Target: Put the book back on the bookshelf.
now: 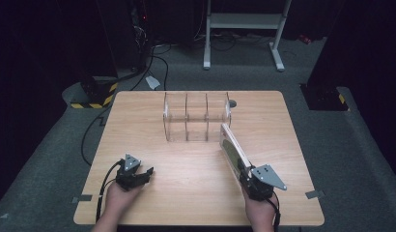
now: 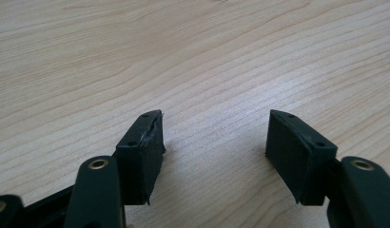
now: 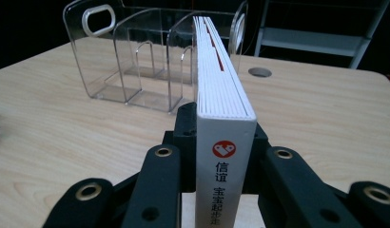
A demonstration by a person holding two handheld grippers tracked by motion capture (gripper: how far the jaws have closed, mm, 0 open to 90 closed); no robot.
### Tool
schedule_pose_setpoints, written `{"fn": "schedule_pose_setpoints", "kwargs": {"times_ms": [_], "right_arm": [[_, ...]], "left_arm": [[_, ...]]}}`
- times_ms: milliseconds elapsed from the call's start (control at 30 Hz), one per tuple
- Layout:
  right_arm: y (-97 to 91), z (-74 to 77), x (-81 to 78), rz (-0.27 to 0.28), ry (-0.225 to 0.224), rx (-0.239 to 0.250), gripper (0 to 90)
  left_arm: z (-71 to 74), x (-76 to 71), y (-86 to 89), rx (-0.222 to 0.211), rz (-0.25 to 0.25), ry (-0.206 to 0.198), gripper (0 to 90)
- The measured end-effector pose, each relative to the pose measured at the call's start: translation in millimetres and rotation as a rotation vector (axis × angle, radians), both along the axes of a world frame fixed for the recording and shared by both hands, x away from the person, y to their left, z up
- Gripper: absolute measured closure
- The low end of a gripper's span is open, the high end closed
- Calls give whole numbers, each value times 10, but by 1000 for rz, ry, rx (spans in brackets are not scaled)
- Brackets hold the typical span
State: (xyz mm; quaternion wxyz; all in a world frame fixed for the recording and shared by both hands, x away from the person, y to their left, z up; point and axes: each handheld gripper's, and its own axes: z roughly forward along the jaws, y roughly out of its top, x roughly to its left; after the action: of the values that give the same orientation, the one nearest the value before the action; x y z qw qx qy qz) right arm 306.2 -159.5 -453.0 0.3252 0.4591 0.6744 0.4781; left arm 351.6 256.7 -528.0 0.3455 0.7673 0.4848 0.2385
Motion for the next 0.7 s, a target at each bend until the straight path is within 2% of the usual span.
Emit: {"fn": "schedule_pose_setpoints", "kwargs": {"times_ms": [133,233,533,700], "right_arm": [[36,110,92,-13,0,13,752],[87,172,175,-28,-8,12,752],[225,253,414,-44,-18,4,753],[315,307,597,-49,-25,5,753]], "left_arm": [[-2,13,18,-20,-5,16,377],[-2,11,12,-20,-13,17,367],[-3,12,10,-20,-16,16,355],[-3,11,8,-19,-16,17,354]]}}
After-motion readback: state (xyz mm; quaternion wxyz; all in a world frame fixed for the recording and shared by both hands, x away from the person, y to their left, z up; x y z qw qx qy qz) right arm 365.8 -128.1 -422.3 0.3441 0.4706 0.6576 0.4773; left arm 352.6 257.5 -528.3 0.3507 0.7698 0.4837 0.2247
